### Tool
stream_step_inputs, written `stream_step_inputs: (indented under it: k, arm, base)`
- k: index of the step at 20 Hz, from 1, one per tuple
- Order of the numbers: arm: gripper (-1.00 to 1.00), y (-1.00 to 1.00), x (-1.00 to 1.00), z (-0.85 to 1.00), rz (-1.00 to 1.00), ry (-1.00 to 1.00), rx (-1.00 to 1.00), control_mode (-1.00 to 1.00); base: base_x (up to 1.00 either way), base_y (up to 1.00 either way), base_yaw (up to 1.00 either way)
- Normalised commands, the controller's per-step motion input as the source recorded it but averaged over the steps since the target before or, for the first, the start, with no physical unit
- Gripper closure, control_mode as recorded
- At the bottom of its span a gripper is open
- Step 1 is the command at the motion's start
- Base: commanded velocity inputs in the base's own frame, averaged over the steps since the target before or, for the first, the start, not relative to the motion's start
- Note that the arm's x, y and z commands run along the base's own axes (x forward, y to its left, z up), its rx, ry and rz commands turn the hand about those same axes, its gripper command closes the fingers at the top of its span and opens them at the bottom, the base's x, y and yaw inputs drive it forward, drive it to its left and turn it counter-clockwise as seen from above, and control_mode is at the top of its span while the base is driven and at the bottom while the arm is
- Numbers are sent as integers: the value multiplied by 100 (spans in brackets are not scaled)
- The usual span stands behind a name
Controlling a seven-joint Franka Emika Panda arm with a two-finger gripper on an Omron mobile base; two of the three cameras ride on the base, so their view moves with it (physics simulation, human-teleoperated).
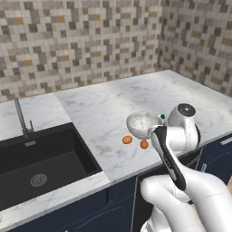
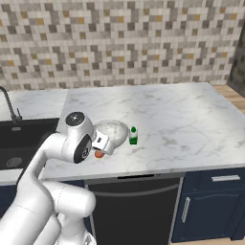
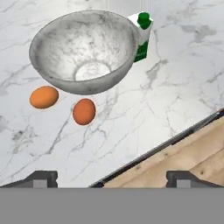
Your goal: Gather the eggs and milk located in the vicinity of the sink area and place them right next to the bowl.
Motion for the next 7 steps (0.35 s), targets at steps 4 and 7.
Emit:
stream_step_inputs:
  k: [4, 7]
  arm:
    - [-100, -21, -42, 72, 33, 6, 5, -100]
    - [-100, -4, -51, 45, 27, 0, 3, -100]
  base:
    - [0, 0, 0]
    - [0, 0, 0]
